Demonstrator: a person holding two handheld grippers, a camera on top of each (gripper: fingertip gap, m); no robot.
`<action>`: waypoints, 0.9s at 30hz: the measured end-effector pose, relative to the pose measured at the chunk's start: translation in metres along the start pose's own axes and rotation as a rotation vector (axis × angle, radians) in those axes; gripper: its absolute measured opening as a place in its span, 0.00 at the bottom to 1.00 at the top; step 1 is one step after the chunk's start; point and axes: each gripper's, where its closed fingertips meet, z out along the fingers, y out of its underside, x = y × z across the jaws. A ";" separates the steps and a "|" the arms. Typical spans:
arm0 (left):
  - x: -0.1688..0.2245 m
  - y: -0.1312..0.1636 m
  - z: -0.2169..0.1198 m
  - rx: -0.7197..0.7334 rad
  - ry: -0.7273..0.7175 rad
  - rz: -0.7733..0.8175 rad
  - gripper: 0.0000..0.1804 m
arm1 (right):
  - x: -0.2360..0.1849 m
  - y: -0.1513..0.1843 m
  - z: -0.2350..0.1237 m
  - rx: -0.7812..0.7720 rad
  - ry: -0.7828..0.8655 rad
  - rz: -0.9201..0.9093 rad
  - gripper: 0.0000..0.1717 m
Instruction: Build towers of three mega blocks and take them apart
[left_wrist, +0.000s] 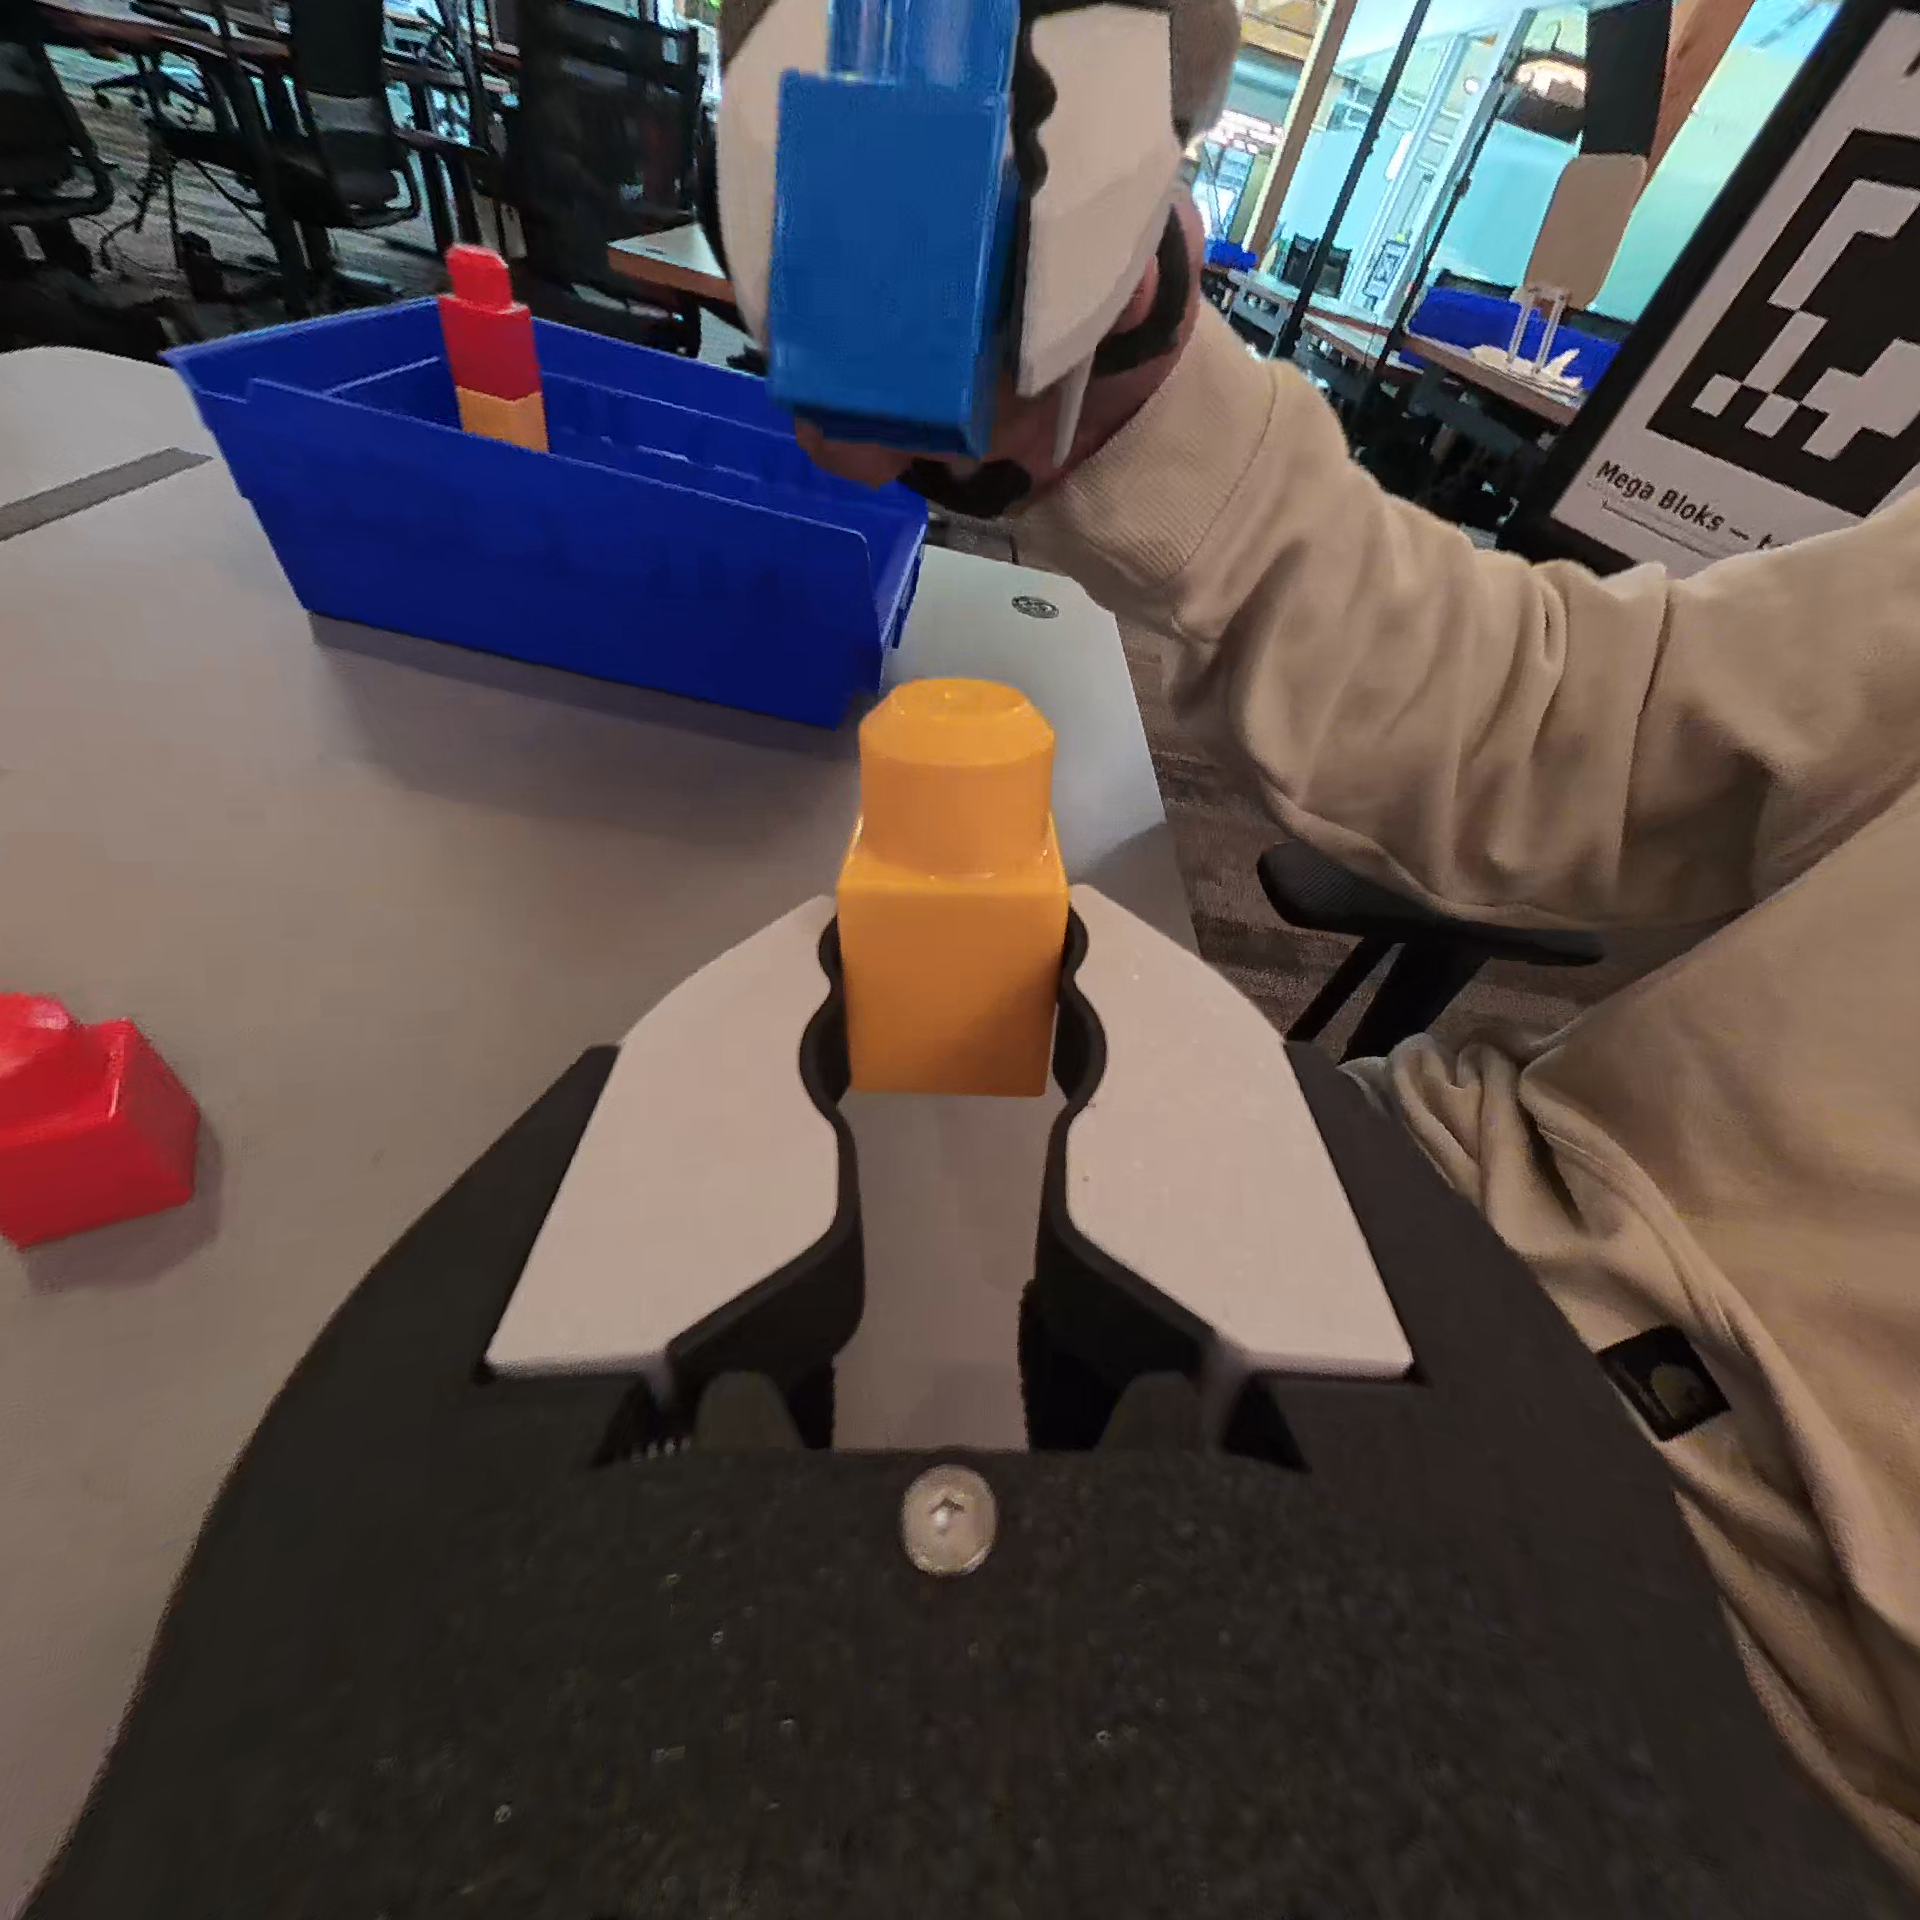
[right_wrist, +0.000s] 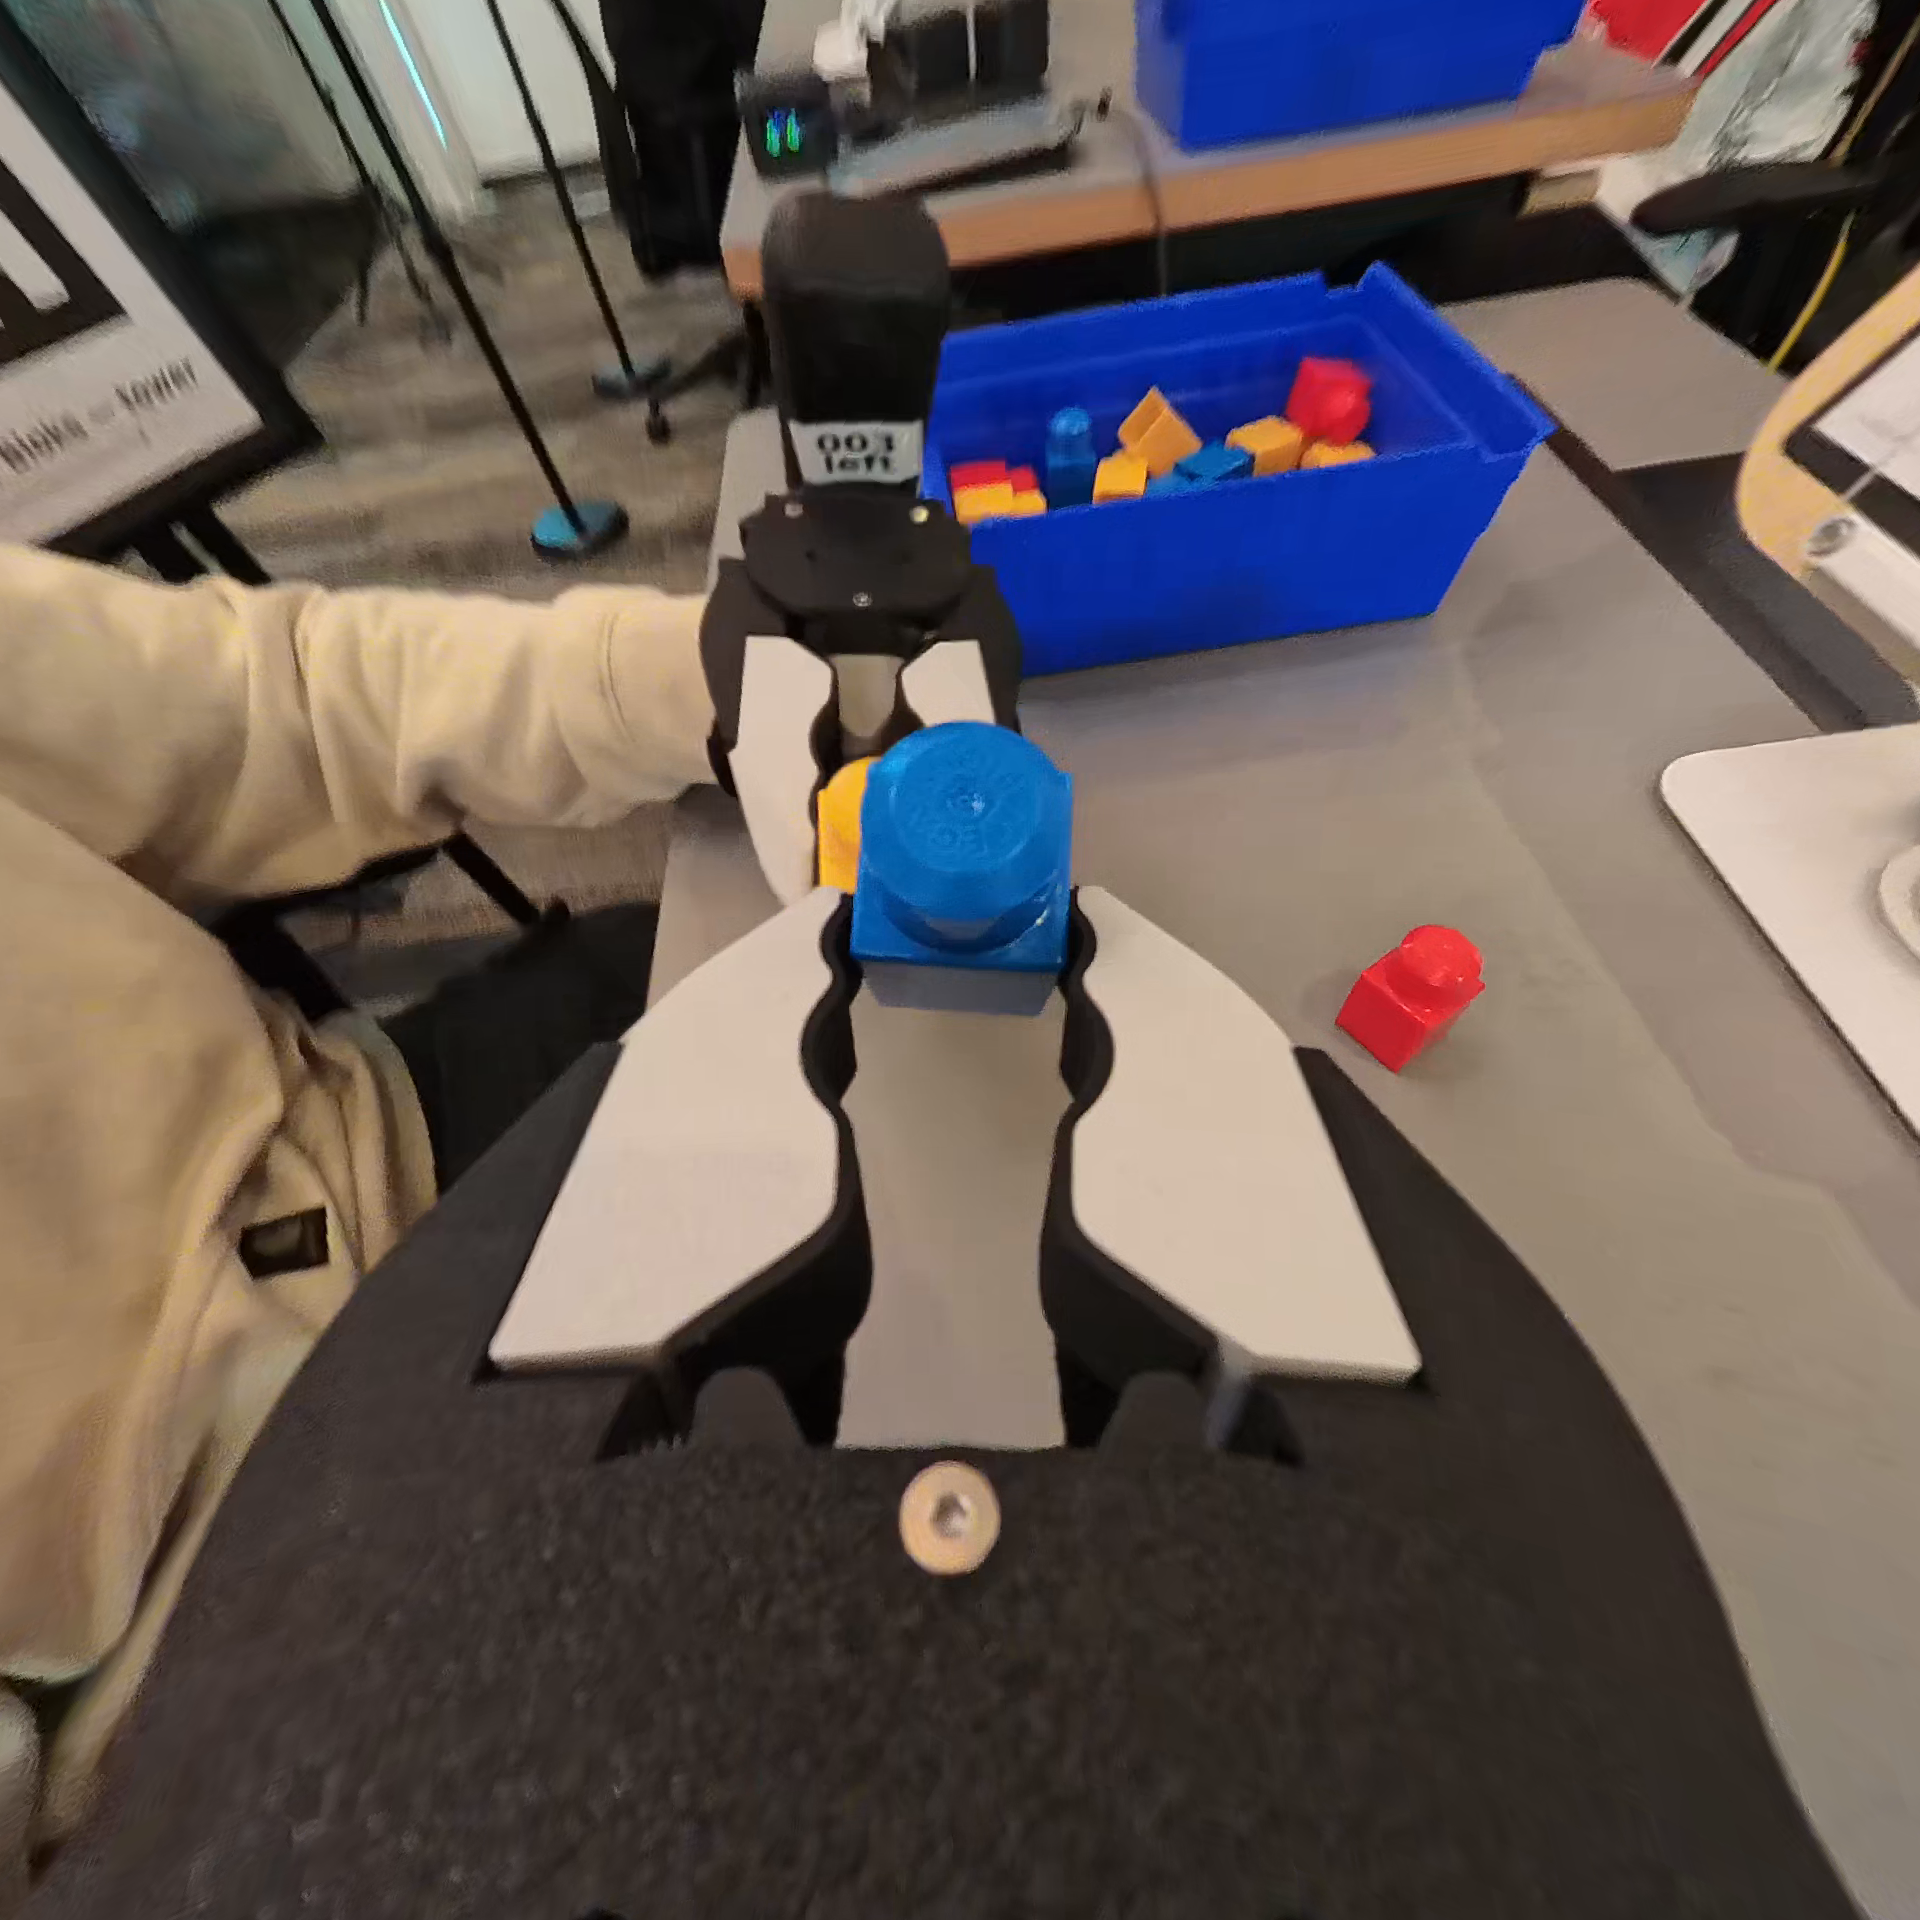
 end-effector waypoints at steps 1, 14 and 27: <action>0.000 -0.002 0.007 -0.018 0.005 0.010 0.20 | -0.001 -0.001 0.004 -0.037 -0.006 -0.017 0.21; -0.002 -0.013 0.039 -0.061 0.026 0.049 0.20 | -0.009 0.007 0.013 -0.122 -0.097 -0.008 0.21; 0.002 -0.012 0.034 -0.058 0.030 0.063 0.20 | -0.019 0.018 0.027 -0.140 -0.134 -0.007 0.22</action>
